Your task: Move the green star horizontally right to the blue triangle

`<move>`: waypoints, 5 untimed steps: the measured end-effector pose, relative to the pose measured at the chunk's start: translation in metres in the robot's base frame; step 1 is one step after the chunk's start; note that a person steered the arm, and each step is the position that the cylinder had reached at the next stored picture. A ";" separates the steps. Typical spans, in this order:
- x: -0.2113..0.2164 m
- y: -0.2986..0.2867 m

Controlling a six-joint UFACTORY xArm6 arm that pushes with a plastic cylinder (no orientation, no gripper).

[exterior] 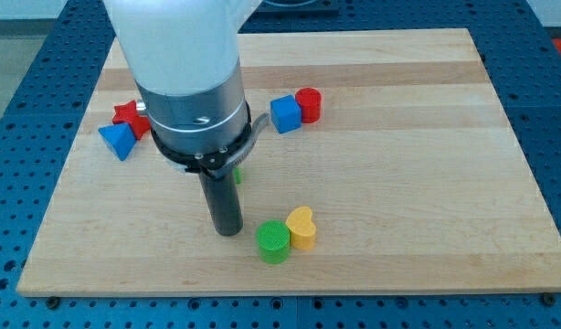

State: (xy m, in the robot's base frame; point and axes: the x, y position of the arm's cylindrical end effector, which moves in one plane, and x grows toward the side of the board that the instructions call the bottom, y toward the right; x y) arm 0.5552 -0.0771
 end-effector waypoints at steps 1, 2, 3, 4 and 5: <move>-0.002 -0.013; -0.029 -0.020; -0.075 -0.020; -0.106 -0.026; -0.106 -0.054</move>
